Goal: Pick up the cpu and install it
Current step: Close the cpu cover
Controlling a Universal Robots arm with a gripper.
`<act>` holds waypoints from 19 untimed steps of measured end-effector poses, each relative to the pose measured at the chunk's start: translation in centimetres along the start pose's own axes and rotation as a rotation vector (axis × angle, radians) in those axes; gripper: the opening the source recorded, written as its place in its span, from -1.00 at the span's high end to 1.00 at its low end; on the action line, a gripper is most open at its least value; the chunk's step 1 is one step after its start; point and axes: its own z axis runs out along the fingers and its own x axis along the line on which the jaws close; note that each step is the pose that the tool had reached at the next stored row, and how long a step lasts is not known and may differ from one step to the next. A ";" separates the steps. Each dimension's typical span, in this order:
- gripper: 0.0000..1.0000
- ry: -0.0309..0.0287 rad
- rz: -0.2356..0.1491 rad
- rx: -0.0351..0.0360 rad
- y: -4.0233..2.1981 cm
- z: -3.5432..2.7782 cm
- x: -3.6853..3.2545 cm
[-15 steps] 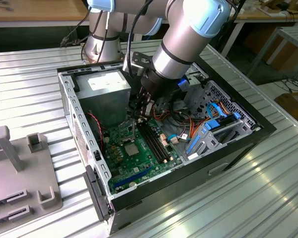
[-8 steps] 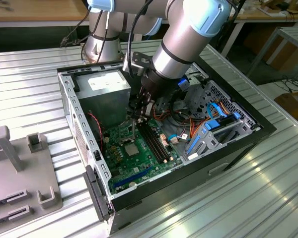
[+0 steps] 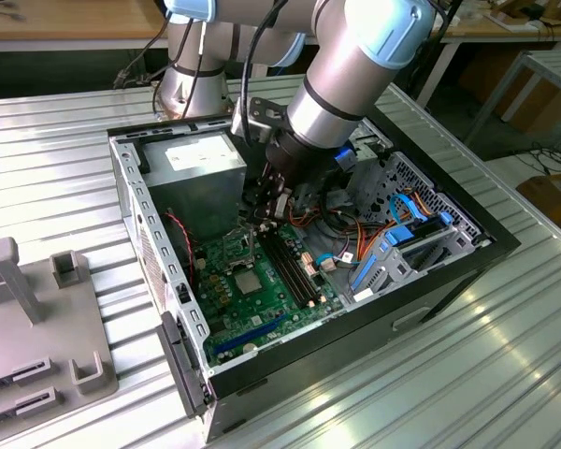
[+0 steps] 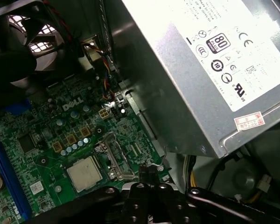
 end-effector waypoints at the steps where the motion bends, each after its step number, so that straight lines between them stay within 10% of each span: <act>1: 0.79 0.0016 -0.010 0.0007 -0.02 0.00 0.05; 12: 0.79 0.0230 -0.145 0.0188 -0.07 -0.02 0.51; 19: 0.79 0.0260 -0.179 0.0285 -0.10 -0.03 0.97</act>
